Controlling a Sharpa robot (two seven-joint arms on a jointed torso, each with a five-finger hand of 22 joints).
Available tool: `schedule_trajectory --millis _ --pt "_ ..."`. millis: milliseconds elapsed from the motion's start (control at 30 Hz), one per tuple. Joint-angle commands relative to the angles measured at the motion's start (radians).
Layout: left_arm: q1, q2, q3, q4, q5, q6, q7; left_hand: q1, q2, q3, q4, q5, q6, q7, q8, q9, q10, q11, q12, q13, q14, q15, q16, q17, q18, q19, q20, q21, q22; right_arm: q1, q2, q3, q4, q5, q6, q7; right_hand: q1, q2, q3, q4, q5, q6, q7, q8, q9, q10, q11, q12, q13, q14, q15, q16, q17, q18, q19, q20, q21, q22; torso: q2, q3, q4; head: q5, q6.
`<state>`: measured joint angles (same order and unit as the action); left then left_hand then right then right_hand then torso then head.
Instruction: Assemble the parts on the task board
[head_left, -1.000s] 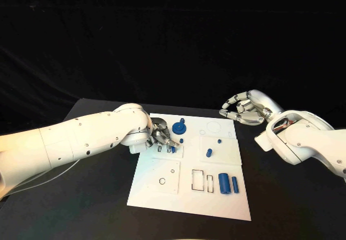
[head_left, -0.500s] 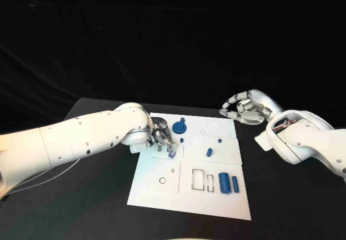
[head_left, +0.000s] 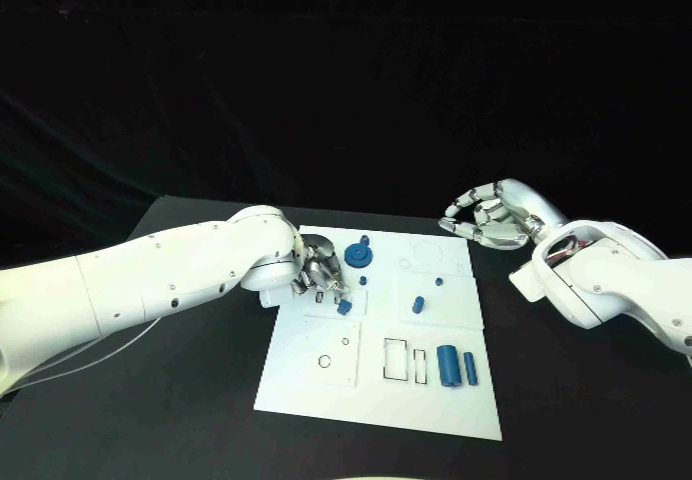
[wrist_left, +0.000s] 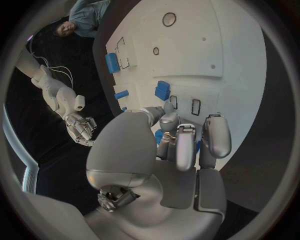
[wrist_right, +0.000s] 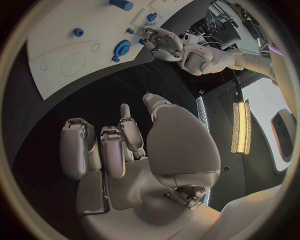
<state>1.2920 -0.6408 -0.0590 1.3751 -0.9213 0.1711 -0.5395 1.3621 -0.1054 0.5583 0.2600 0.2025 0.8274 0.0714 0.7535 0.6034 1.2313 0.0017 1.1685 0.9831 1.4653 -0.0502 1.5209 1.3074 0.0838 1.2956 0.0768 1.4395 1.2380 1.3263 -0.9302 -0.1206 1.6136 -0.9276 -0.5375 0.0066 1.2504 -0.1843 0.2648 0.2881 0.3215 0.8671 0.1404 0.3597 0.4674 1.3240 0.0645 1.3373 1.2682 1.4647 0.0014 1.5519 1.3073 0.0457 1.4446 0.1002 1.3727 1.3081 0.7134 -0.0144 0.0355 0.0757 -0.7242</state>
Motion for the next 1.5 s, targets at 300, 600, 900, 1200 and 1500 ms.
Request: schedule_trajectory --millis 300,600,900,1200,1500 --pt "0.001 -0.023 0.001 0.032 0.015 -0.098 0.096 -0.041 -0.059 0.055 -0.012 -0.008 -0.018 0.004 -0.001 0.017 -0.027 0.003 -0.041 -0.050 0.065 0.000 -0.005 0.160 -0.007 -0.004 0.002 0.000 -0.009 -0.001 -0.002 0.000 0.002 -0.006 -0.001 0.003 0.005 0.006 -0.003 -0.003 0.009 -0.007 0.002 0.006 0.002 0.000 -0.002 -0.002 0.002 0.089 -0.008 -0.005 0.189 0.008 -0.003 0.000 -0.006 0.110 0.000 -0.0003 0.0000 -0.002 0.001" --pt "-0.002 -0.067 0.002 0.090 -0.015 -0.202 0.233 -0.048 -0.116 0.056 -0.035 -0.009 -0.051 0.038 -0.055 -0.010 -0.215 0.034 -0.238 -0.282 0.016 0.026 -0.070 0.054 0.018 -0.103 0.008 -0.056 -0.126 -0.002 -0.005 -0.002 0.007 -0.017 0.010 -0.002 0.009 0.006 -0.002 -0.004 0.012 -0.008 0.002 0.006 0.002 -0.001 -0.002 -0.003 0.001 0.089 -0.008 -0.005 0.189 0.008 -0.003 0.000 -0.007 0.110 -0.001 0.0002 0.0020 -0.006 0.002" --pt "-0.009 -0.104 0.002 0.128 -0.064 -0.225 0.282 -0.028 -0.134 0.053 -0.058 -0.011 -0.063 0.060 -0.096 -0.040 -0.252 0.052 -0.297 -0.333 -0.023 0.043 -0.117 -0.017 0.032 -0.162 0.021 -0.098 -0.197 -0.005 -0.004 -0.004 0.017 -0.073 0.042 -0.016 0.084 0.013 0.031 -0.037 0.007 -0.018 0.005 0.004 0.004 -0.005 -0.002 -0.008 -0.003 0.088 -0.009 -0.006 0.187 0.008 -0.002 -0.002 -0.009 0.112 0.000 0.0000 0.0009 -0.004 0.003" --pt "-0.018 -0.143 0.002 0.144 -0.023 -0.249 0.297 -0.014 -0.132 0.057 -0.071 -0.009 -0.056 0.060 -0.106 -0.051 -0.254 0.053 -0.307 -0.349 -0.041 0.044 -0.139 -0.049 0.040 -0.189 0.024 -0.119 -0.233 -0.013 0.011 -0.006 0.041 -0.213 0.116 -0.041 0.161 0.019 0.102 -0.079 -0.035 -0.017 0.012 -0.023 -0.011 -0.004 0.003 -0.008 -0.002 0.089 -0.005 -0.006 0.189 0.007 0.001 0.001 -0.007 0.117 0.001 -0.0012 0.0008 -0.002 -0.002" --pt "-0.028 -0.185 0.003 0.162 0.038 -0.314 0.333 -0.003 -0.127 0.061 -0.081 -0.008 -0.051 0.066 -0.118 -0.062 -0.253 0.057 -0.312 -0.361 -0.064 0.047 -0.170 -0.093 0.049 -0.224 0.026 -0.146 -0.279 -0.021 0.064 -0.010 0.045 -0.405 0.202 -0.046 0.183 0.011 0.142 -0.102 -0.072 0.005 0.006 -0.042 -0.029 0.000 0.000 -0.005 0.001 0.091 -0.007 -0.003 0.198 0.006 0.002 0.001 -0.005 0.121 0.000 -0.0014 0.0017 -0.003 -0.006"
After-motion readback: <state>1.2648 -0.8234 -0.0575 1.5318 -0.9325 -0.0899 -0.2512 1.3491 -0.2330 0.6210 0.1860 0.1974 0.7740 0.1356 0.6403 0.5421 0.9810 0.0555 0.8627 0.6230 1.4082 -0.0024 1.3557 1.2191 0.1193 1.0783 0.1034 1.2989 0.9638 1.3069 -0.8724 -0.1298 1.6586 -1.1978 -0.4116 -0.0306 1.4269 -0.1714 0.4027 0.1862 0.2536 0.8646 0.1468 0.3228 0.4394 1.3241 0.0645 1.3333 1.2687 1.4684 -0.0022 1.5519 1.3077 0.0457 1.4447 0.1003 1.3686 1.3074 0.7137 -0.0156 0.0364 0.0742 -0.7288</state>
